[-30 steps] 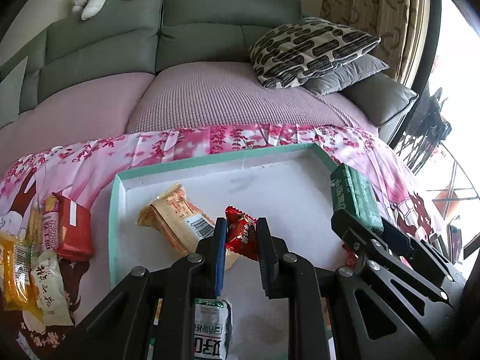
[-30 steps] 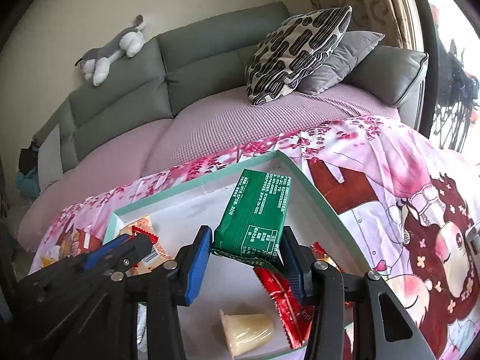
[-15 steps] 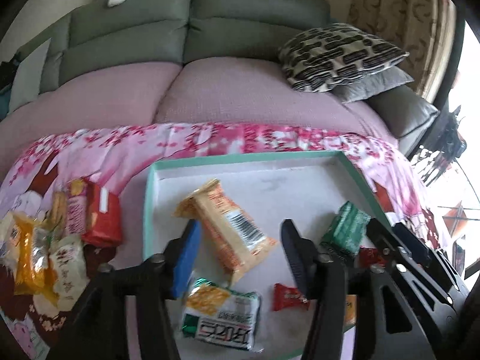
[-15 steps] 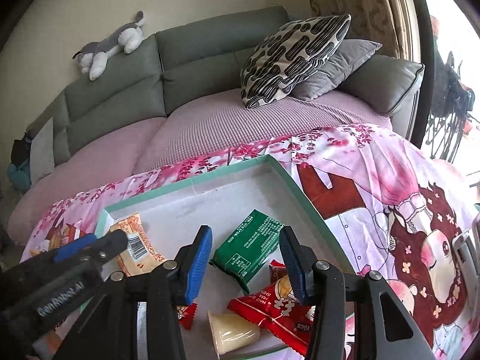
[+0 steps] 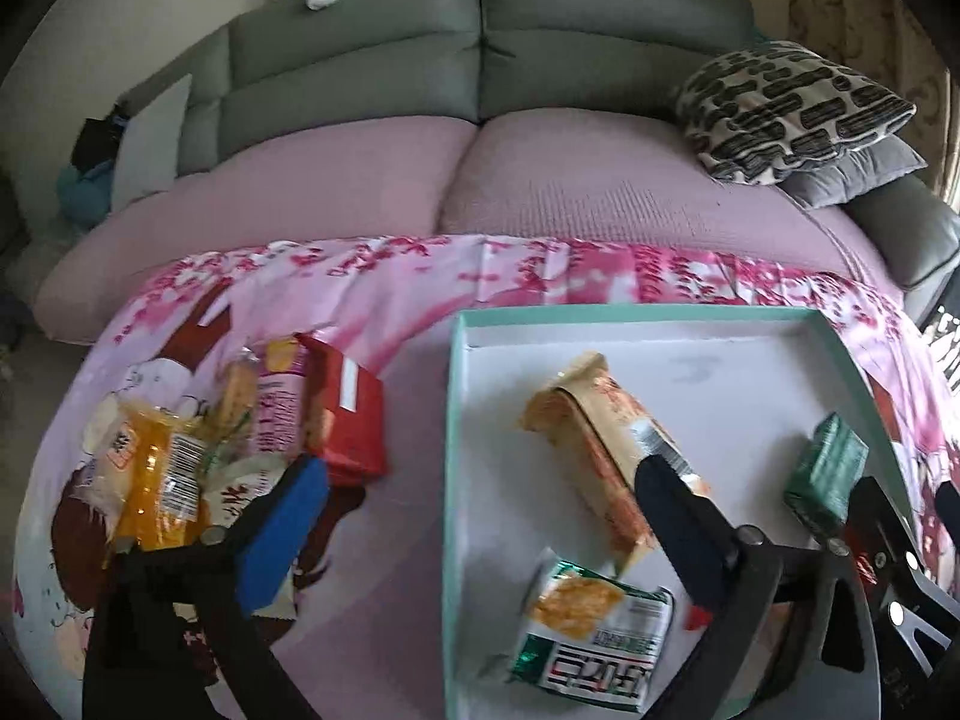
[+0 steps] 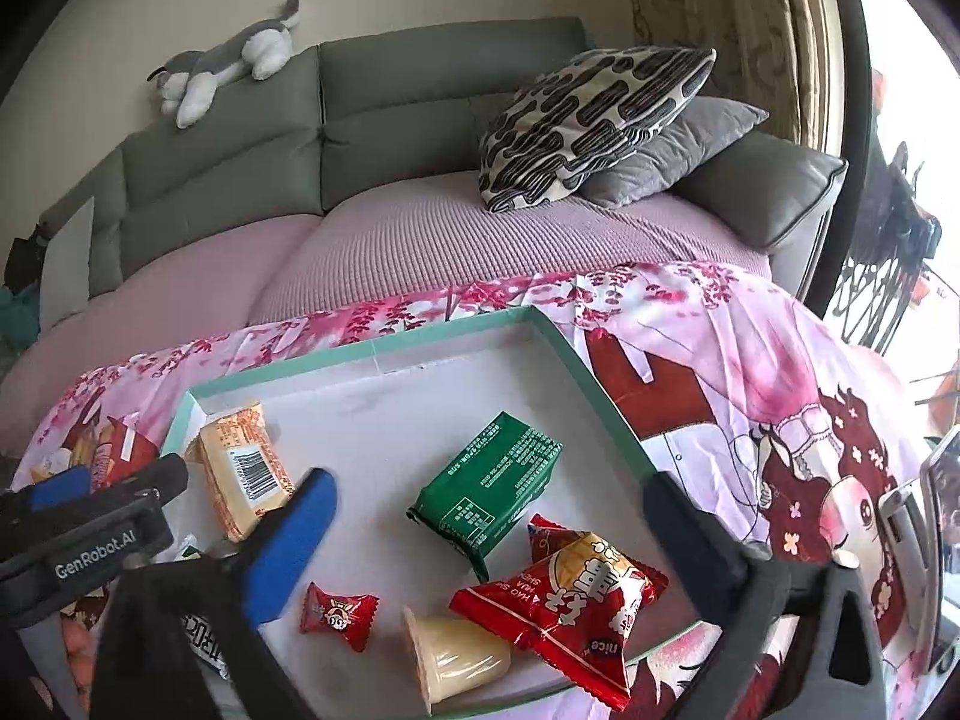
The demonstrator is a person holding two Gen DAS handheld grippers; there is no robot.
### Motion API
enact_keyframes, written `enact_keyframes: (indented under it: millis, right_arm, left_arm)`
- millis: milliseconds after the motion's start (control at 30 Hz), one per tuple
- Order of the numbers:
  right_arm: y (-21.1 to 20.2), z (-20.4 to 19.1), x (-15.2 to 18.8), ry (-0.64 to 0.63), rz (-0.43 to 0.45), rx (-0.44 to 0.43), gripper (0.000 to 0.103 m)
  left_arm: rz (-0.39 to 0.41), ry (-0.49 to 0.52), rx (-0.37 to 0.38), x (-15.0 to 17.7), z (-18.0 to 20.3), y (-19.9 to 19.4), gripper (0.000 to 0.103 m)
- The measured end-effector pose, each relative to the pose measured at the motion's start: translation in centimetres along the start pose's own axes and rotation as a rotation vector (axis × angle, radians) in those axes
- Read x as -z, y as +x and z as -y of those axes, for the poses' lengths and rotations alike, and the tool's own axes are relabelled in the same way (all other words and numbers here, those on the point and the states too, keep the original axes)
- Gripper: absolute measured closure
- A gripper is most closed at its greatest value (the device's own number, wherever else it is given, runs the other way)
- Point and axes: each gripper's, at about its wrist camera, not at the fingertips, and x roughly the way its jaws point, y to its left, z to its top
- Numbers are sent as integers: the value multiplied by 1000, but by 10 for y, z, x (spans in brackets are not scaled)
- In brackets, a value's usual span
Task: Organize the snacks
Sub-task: 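Withdraw both tools from the tray back toward the snack pile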
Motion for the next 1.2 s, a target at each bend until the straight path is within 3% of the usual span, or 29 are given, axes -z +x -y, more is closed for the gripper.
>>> enact_keyframes:
  millis: [333, 800, 1033, 1200]
  right_arm:
    - [2, -2, 1, -21, -7, 25, 0]
    - [0, -1, 0, 14, -13, 32, 0]
    - [-11, -15, -2, 8, 19, 4, 0]
    - [-13, -33, 1, -20, 17, -47, 0]
  left_arm:
    - [-7, -32, -6, -1, -7, 3, 0]
    - [-10, 28, 3, 3, -2, -4, 0]
    - [-6, 38, -12, 7, -21, -11, 0]
    - [-17, 7, -65, 13, -53, -11, 0]
